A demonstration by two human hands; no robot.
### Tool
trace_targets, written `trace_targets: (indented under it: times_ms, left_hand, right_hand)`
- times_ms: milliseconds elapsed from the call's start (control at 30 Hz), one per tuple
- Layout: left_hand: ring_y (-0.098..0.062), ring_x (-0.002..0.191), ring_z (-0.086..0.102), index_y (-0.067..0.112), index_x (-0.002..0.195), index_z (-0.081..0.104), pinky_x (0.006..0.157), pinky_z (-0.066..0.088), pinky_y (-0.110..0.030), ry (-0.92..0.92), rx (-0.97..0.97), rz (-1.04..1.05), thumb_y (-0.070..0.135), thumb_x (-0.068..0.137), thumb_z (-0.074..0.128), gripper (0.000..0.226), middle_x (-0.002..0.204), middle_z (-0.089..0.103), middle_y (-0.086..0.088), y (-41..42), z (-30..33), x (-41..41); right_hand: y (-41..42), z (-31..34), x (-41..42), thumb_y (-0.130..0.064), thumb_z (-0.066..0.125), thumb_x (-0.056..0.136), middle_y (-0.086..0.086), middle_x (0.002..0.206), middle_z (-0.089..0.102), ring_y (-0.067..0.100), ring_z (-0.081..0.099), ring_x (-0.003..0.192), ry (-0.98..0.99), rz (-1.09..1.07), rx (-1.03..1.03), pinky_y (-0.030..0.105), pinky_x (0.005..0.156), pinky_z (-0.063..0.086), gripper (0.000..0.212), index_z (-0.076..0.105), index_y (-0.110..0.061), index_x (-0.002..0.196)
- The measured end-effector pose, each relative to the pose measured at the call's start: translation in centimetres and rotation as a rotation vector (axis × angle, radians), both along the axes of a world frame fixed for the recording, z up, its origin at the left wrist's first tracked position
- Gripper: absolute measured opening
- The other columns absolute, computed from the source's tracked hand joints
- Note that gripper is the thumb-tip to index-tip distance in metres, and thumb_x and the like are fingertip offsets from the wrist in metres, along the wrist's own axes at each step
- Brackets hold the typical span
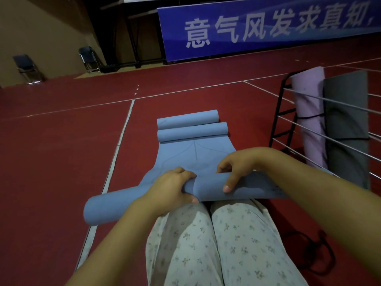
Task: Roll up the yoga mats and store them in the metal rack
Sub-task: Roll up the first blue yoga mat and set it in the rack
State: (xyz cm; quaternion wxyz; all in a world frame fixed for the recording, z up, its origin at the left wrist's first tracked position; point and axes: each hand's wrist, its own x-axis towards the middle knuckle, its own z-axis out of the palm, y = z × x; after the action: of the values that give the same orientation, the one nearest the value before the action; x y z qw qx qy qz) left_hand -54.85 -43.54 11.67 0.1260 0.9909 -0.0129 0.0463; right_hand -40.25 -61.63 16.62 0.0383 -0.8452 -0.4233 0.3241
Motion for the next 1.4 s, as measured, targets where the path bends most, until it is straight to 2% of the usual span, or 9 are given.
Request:
trace_targets:
  times_ms: [67, 200, 300, 467, 667, 933, 1067, 1200, 1400]
  left_hand:
    - [-0.019, 0.106, 0.056, 0.025, 0.130, 0.054, 0.087, 0.042, -0.026, 0.044, -0.008, -0.028, 0.042, 0.072, 0.078, 0.065, 0.117, 0.057, -0.001, 0.3, 0.5, 0.6]
    - [-0.017, 0.108, 0.055, 0.024, 0.128, 0.056, 0.082, 0.038, -0.021, 0.147, -0.024, -0.039, 0.039, 0.075, 0.076, 0.058, 0.118, 0.059, 0.000, 0.7, 1.2, 1.8]
    - [-0.016, 0.110, 0.055, 0.022, 0.128, 0.056, 0.084, 0.039, -0.021, 0.239, -0.068, -0.049, 0.039, 0.077, 0.074, 0.056, 0.123, 0.060, 0.001, 1.2, 1.6, 2.7]
    - [-0.014, 0.115, 0.053, 0.021, 0.130, 0.054, 0.094, 0.039, -0.022, 0.342, -0.150, -0.007, 0.042, 0.079, 0.073, 0.059, 0.129, 0.057, 0.003, 2.0, 1.5, 3.7]
    - [-0.018, 0.104, 0.057, 0.026, 0.116, 0.047, 0.091, 0.046, -0.028, 0.392, -0.309, 0.081, 0.038, 0.073, 0.079, 0.055, 0.112, 0.057, 0.000, 2.9, 0.9, 4.6]
    - [-0.012, 0.094, 0.057, 0.032, 0.093, 0.055, 0.085, 0.046, -0.026, 0.347, -0.385, 0.039, 0.038, 0.074, 0.080, 0.032, 0.100, 0.061, 0.007, 3.5, 0.2, 4.9]
    - [-0.012, 0.100, 0.057, 0.029, 0.105, 0.058, 0.092, 0.047, -0.030, 0.291, -0.284, 0.002, 0.046, 0.077, 0.074, 0.037, 0.106, 0.058, 0.009, 3.7, -0.2, 4.4]
    - [-0.016, 0.114, 0.038, 0.024, 0.131, 0.052, 0.103, 0.034, -0.029, 0.262, -0.008, -0.016, 0.070, 0.062, 0.070, 0.085, 0.116, 0.039, 0.001, 3.0, -0.1, 3.7]
    - [-0.019, 0.110, 0.047, 0.020, 0.132, 0.051, 0.093, 0.036, -0.024, 0.180, 0.091, -0.062, 0.049, 0.067, 0.080, 0.077, 0.116, 0.048, -0.005, 2.0, -0.4, 3.3]
  right_hand:
    - [-0.1, 0.0, 0.1, -0.045, 0.078, 0.072, -0.008, 0.120, 0.060, 0.012, 0.060, 0.104, 0.017, -0.027, -0.011, 0.036, 0.095, 0.050, 0.038, 0.061, -0.040, 0.105]
    - [-0.7, -0.2, -0.5, -0.047, 0.076, 0.073, -0.005, 0.132, 0.050, 0.014, 0.052, 0.116, -0.119, -0.091, 0.034, 0.030, 0.099, 0.042, 0.066, 0.052, -0.033, 0.133]
    - [-1.5, -1.3, -2.3, -0.042, 0.077, 0.073, -0.004, 0.118, 0.050, 0.013, 0.052, 0.108, -0.367, -0.105, 0.250, 0.029, 0.091, 0.044, 0.056, 0.055, -0.028, 0.123]
    - [-2.5, -4.9, -5.2, -0.035, 0.052, 0.093, -0.003, 0.111, 0.051, 0.019, 0.050, 0.105, -0.618, -0.086, 0.427, 0.035, 0.085, 0.043, 0.025, 0.053, -0.021, 0.113]
    - [-2.5, -5.9, -5.5, -0.054, 0.062, 0.081, -0.002, 0.118, 0.048, 0.019, 0.047, 0.109, -0.641, -0.056, 0.400, 0.031, 0.085, 0.038, 0.055, 0.046, -0.021, 0.123]
    - [-1.2, -6.0, -5.3, -0.048, 0.071, 0.075, 0.002, 0.116, 0.047, 0.023, 0.048, 0.106, -0.718, -0.054, 0.323, 0.034, 0.081, 0.037, 0.059, 0.042, -0.018, 0.117]
    - [-1.0, -6.0, -5.2, -0.048, 0.070, 0.077, 0.002, 0.115, 0.048, 0.024, 0.048, 0.105, -0.729, -0.048, 0.326, 0.034, 0.078, 0.035, 0.057, 0.042, -0.017, 0.116]
    - [-1.0, -5.9, -3.8, -0.052, 0.071, 0.074, 0.002, 0.114, 0.050, 0.022, 0.049, 0.104, -0.623, -0.027, 0.329, 0.033, 0.080, 0.041, 0.061, 0.044, -0.017, 0.117]
    - [-1.0, -5.3, -2.2, -0.055, 0.073, 0.071, -0.002, 0.110, 0.053, 0.018, 0.053, 0.099, -0.519, -0.015, 0.323, 0.033, 0.073, 0.039, 0.061, 0.048, -0.021, 0.114]
